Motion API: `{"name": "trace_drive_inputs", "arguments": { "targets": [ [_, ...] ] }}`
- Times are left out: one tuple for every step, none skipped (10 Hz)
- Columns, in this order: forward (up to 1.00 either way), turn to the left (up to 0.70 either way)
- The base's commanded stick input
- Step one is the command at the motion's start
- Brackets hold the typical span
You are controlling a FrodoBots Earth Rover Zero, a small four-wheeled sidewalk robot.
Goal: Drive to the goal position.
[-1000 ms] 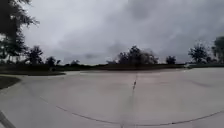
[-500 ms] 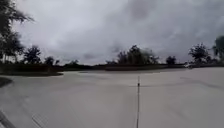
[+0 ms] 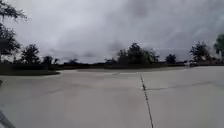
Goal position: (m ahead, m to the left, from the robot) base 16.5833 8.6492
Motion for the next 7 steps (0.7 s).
{"name": "trace_drive_inputs", "arguments": {
  "targets": [
    [0.85, 0.00],
    [0.85, 0.00],
    [0.85, 0.00],
    [0.85, 0.00],
    [0.85, 0.00],
    [0.85, 0.00],
    [0.85, 0.00]
  ]
}}
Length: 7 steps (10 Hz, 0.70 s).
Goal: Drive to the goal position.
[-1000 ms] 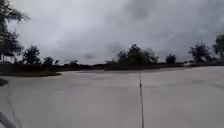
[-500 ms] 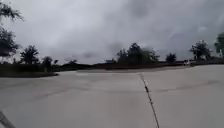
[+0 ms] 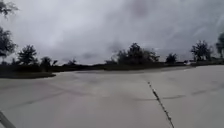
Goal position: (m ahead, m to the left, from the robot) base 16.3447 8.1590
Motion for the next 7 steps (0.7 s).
{"name": "trace_drive_inputs", "arguments": {
  "targets": [
    [0.85, 0.00],
    [0.85, 0.06],
    [0.85, 0.34],
    [0.85, 0.34],
    [0.85, 0.34],
    [0.85, 0.34],
    [0.85, 0.34]
  ]
}}
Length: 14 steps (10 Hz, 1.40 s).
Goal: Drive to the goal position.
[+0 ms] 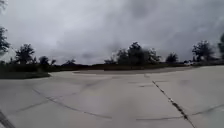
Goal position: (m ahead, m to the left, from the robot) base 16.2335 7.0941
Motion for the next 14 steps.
{"name": "trace_drive_inputs", "arguments": {
  "targets": [
    [0.85, 0.34],
    [0.85, 0.11],
    [0.85, 0.00],
    [0.85, 0.00],
    [0.85, 0.00],
    [0.85, 0.00],
    [0.85, 0.00],
    [0.85, 0.00],
    [0.85, 0.00],
    [0.85, 0.00],
    [0.85, 0.00],
    [0.85, 0.00],
    [0.85, 0.00],
    [0.85, 0.00]
  ]
}}
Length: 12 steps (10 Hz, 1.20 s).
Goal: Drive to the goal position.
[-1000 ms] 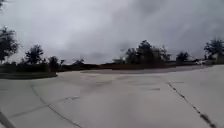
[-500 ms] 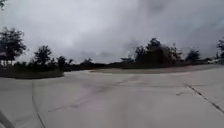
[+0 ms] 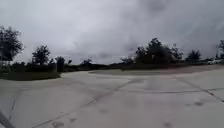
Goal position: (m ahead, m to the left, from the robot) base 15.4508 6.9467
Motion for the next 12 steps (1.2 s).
{"name": "trace_drive_inputs", "arguments": {
  "targets": [
    [0.85, 0.00],
    [0.85, 0.00],
    [0.85, 0.00],
    [0.85, 0.30],
    [0.85, 0.34],
    [0.85, 0.34],
    [0.85, 0.34],
    [0.85, 0.34],
    [0.85, 0.16],
    [0.85, 0.00],
    [0.85, 0.00],
    [0.85, 0.00]
  ]
}}
